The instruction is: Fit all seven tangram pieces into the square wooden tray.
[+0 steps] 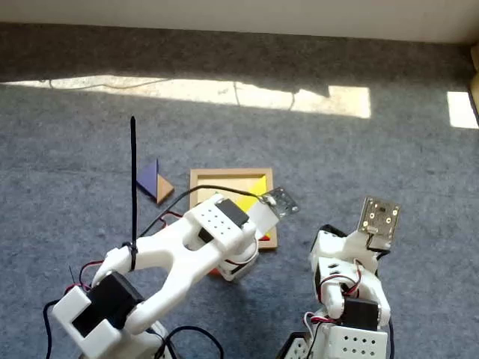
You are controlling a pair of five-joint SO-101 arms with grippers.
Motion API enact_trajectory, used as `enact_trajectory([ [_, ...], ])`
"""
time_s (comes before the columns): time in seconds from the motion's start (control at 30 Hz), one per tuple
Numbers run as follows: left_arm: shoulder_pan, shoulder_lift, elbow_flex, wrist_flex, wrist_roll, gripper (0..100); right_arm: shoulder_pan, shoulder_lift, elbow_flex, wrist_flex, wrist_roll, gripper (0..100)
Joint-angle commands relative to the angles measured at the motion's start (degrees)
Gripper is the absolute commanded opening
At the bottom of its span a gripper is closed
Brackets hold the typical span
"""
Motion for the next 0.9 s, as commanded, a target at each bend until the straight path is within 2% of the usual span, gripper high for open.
enact_trajectory([
  [0.0, -0.5, 3.6, -3.2, 0.7, -0.3, 19, 0.6, 0.1, 7.9, -1.5, -0.4, 0.5],
  [0.1, -1.2, 10.1, -9.5, 5.6, -0.2, 19, 0.6, 0.1, 7.9, -1.5, -0.4, 0.5],
  [0.23, -1.0, 13.1, -12.6, 7.1, 0.8, 19, 0.6, 0.1, 7.9, -1.5, -0.4, 0.5],
  [0.53, 2.0, -4.3, -9.9, 12.8, 1.9, 19, 0.6, 0.1, 7.9, -1.5, -0.4, 0.5],
  [0.63, 1.8, -8.9, -7.8, 12.5, 1.6, 19, 0.6, 0.1, 7.9, -1.5, -0.4, 0.5],
  [0.87, 1.7, -6.8, -5.1, 11.5, -0.6, 22, 0.7, 0.1, 7.9, -1.5, -0.4, 0.5],
])
